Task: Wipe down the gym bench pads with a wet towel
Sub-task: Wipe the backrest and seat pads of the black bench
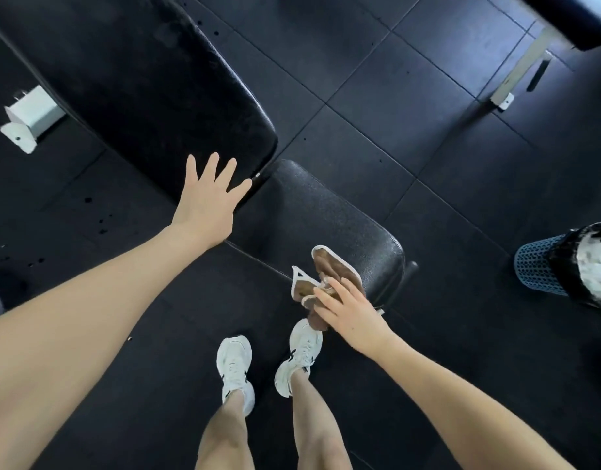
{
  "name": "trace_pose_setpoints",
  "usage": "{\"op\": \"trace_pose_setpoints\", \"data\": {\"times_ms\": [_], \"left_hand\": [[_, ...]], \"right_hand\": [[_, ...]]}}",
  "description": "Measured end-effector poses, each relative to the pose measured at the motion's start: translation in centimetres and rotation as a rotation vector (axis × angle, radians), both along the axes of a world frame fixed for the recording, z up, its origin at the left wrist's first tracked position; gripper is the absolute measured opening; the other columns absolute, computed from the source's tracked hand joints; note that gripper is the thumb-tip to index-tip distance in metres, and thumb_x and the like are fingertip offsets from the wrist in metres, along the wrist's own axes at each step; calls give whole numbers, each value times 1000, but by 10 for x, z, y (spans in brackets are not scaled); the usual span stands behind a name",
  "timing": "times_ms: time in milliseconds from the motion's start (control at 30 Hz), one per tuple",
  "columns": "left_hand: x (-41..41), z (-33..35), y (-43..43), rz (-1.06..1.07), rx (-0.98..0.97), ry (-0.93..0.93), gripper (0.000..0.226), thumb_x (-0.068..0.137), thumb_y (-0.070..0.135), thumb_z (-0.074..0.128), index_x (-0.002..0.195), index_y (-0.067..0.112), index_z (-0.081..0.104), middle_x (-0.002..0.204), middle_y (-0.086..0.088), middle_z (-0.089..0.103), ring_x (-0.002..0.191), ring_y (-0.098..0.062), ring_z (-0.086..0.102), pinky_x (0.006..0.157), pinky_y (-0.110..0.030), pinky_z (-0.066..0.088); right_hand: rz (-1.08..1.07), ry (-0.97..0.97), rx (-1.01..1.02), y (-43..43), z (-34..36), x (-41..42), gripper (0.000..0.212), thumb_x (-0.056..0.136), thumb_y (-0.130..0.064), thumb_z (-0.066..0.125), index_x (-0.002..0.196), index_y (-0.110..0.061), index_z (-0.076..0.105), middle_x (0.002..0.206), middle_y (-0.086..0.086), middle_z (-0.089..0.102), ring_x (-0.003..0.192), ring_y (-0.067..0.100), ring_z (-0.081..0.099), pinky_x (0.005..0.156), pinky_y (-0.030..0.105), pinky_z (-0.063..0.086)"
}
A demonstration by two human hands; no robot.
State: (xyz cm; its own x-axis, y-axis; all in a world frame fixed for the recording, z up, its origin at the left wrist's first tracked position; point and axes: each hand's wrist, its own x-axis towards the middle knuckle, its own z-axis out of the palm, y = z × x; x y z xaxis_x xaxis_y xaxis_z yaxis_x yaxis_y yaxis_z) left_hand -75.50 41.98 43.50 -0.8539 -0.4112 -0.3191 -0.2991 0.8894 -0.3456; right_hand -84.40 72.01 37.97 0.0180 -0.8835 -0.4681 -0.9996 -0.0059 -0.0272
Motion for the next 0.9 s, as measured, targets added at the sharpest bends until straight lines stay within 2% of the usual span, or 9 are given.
{"op": "trace_pose_setpoints", "data": {"times_ms": [133, 233, 400, 533, 600, 667, 767, 833, 900], "left_hand": [[20, 32, 2, 82, 101, 9, 60, 94, 25, 41, 148, 28, 15, 157, -10, 12, 143, -37, 9, 113, -56, 11], [48, 59, 17, 163, 249, 11, 55, 94, 23, 41, 146, 27, 24, 154, -8, 23, 142, -33, 18, 114, -53, 15], [81, 97, 43, 487, 837, 110, 57, 84, 32, 61, 138, 31, 43, 142, 0, 48, 129, -22, 44, 106, -35, 35], [73, 138, 69, 660, 1340, 195, 73, 72, 31, 78, 136, 35, 43, 138, 5, 47, 121, -4, 44, 95, -19, 36], [58, 157, 82, 648, 1468, 212, 75, 73, 30, 78, 138, 33, 41, 133, 6, 48, 118, 0, 44, 84, -6, 39], [36, 175, 96, 604, 1522, 219, 72, 75, 29, 77, 138, 31, 43, 129, 10, 51, 117, 0, 49, 78, -2, 42], [-6, 192, 123, 526, 1417, 271, 40, 78, 31, 73, 117, 29, 61, 112, 12, 66, 106, -3, 60, 91, -23, 49], [-34, 200, 143, 522, 1310, 350, 16, 82, 30, 69, 96, 26, 67, 96, 11, 70, 94, -6, 65, 91, -34, 50], [-61, 209, 167, 557, 1292, 431, 7, 85, 28, 66, 88, 21, 66, 86, 9, 69, 83, -8, 65, 84, -29, 51]], "right_hand": [[-230, -73, 10, 24, 37, -7, 42, 62, -4, 75, 104, -10, 70, 123, 13, 63, 109, 37, 61, 81, 43, 57], [-576, -191, -41, 11, 80, 12, 44, 82, -4, 59, 124, -16, 58, 133, 6, 50, 106, 31, 58, 73, 34, 51], [-1072, -504, -300, -33, 152, 38, 42, 90, -12, 57, 131, -23, 54, 125, 0, 61, 112, 20, 58, 94, 25, 40], [-1230, -752, -325, -46, 206, 30, 52, 83, -20, 70, 130, -29, 49, 114, -3, 63, 105, 15, 59, 95, 27, 44], [-1261, -852, -329, -45, 230, 19, 54, 80, -20, 73, 128, -28, 50, 115, -4, 62, 105, 14, 59, 93, 28, 48], [-1278, -964, -298, -38, 252, 0, 55, 79, -16, 75, 127, -29, 51, 116, -5, 61, 103, 12, 61, 85, 24, 51], [-1310, -1157, -282, -16, 277, -42, 57, 76, -8, 76, 122, -35, 53, 116, -1, 63, 103, 17, 63, 90, 35, 53], [-1335, -1272, -300, 4, 289, -76, 59, 76, 1, 73, 121, -33, 55, 116, 3, 65, 103, 20, 65, 92, 40, 53], [-1321, -1321, -298, 24, 296, -110, 59, 76, 7, 70, 121, -29, 56, 114, 7, 65, 101, 21, 66, 88, 36, 54]]}}
